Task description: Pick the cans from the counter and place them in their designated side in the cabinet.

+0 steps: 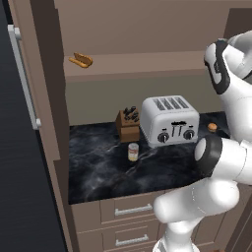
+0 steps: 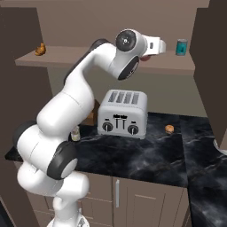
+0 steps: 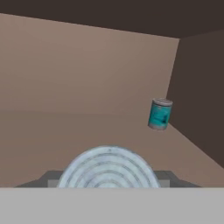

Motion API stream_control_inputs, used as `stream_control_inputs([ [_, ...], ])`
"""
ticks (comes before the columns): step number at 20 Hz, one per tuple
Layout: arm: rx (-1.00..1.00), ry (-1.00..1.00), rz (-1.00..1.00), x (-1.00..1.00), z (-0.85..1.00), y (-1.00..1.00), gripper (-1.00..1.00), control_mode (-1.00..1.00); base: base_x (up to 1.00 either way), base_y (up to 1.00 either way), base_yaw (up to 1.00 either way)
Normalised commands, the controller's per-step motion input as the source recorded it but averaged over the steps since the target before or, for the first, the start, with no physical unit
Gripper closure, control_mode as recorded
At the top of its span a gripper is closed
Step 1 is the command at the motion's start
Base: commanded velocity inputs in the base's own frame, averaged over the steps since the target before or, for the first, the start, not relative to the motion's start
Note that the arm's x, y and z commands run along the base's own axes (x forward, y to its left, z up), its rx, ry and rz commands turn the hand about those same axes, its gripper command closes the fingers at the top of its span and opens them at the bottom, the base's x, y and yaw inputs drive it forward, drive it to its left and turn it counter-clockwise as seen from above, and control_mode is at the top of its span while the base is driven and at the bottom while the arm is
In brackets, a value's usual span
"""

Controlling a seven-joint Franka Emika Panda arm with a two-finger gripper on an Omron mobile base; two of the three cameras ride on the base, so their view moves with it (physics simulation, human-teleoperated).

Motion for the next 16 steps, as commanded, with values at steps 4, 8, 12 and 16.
stream_control_inputs([
  [4,0.00,0.00,0.00,0.21,-0.03,-0.13,1.00,-1.00,0.00,0.00,0.00],
  [8,0.00,0.00,0.00,0.22,-0.04,-0.12,1.00,-1.00,0.00,0.00,0.00],
  [12,0.00,0.01,0.00,0.21,-0.03,-0.12,1.00,-1.00,0.00,0.00,0.00],
  [16,0.00,0.02,0.00,0.21,-0.03,-0.10,1.00,-1.00,0.00,0.00,0.00],
])
